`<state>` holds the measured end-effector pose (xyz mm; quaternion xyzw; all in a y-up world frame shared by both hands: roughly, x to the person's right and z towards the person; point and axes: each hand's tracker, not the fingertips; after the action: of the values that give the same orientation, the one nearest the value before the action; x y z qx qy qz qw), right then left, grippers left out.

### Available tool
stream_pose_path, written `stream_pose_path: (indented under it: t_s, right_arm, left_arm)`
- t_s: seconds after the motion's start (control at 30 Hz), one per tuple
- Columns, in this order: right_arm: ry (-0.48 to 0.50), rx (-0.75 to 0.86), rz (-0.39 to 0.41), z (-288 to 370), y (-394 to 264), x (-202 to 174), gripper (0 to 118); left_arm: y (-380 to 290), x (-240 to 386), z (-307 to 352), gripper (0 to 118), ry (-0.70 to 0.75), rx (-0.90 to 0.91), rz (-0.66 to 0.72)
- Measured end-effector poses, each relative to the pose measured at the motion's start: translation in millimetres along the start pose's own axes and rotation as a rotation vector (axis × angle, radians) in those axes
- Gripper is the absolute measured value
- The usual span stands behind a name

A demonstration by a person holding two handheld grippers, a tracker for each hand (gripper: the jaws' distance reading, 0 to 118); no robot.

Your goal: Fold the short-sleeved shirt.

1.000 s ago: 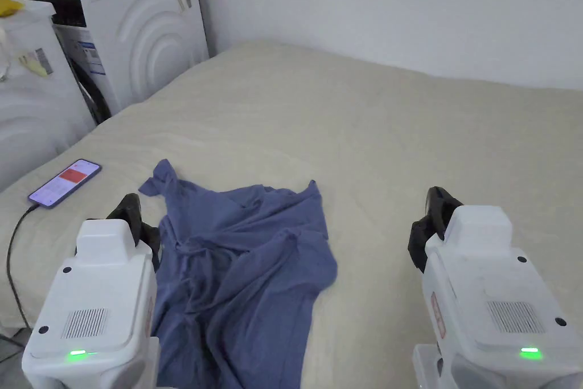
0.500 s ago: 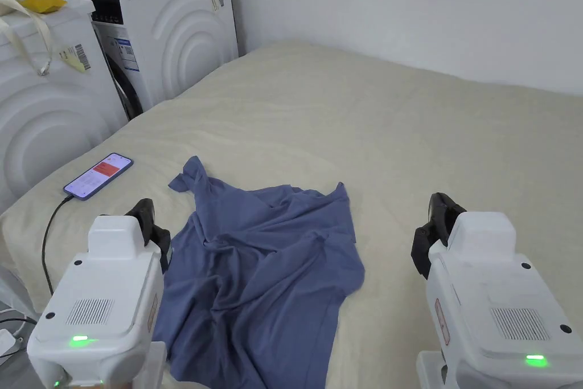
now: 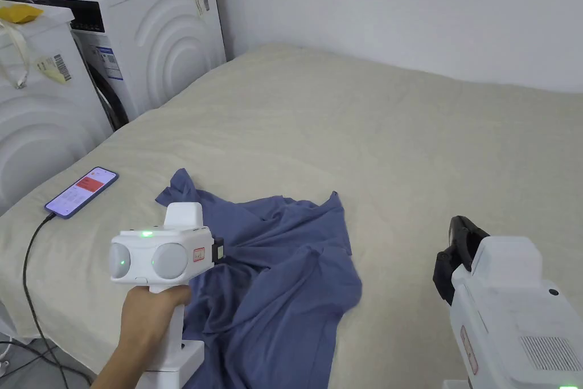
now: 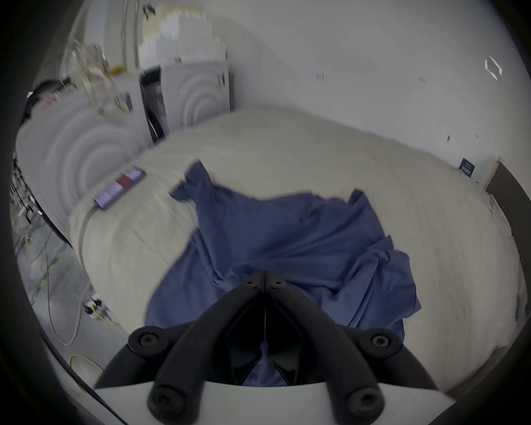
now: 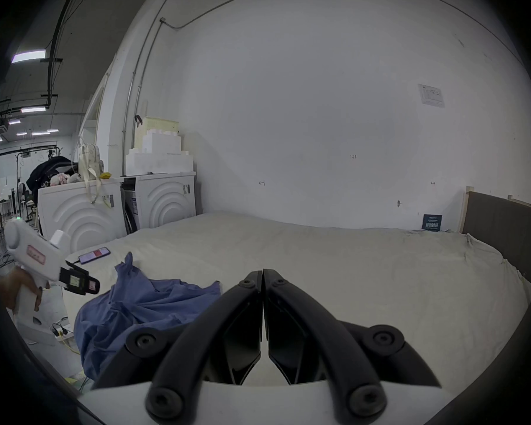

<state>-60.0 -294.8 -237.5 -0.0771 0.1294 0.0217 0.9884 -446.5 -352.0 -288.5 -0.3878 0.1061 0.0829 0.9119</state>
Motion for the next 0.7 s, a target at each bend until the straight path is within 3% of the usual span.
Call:
stream_pose_path:
  t_s: [0.07, 0.13, 0.2, 0.3, 0.63, 0.67, 0.7]
  right_arm:
    - [-0.008, -0.015, 0.0, -1, -2, 2, 0]
    - [-0.017, -0.026, 0.001, -3, -3, 5, 0]
    - [-0.025, -0.033, 0.004, -4, -5, 7, 0]
    - [-0.033, -0.046, 0.009, -5, -6, 10, 0]
    - [-0.043, -0.078, 0.008, -11, -19, 21, 0]
    - [-0.044, -0.08, 0.008, -11, -19, 21, 0]
    - [-0.043, -0.081, 0.007, -11, -20, 22, 0]
  left_arm:
    - [3, -2, -22, 9, -0.02, -0.067, 0.044]
    - [4, 0, -36, 38, -0.012, -0.114, 0.015]
    - [5, 3, -51, 74, 0.001, -0.173, -0.019]
    - [6, 0, -74, 103, 0.021, -0.233, -0.037]
    - [-5, 7, -92, 105, 0.023, -0.382, 0.043]
    - [-5, -1, -103, 99, 0.014, -0.39, 0.061]
    - [-7, -2, -104, 79, 0.003, -0.394, 0.077]
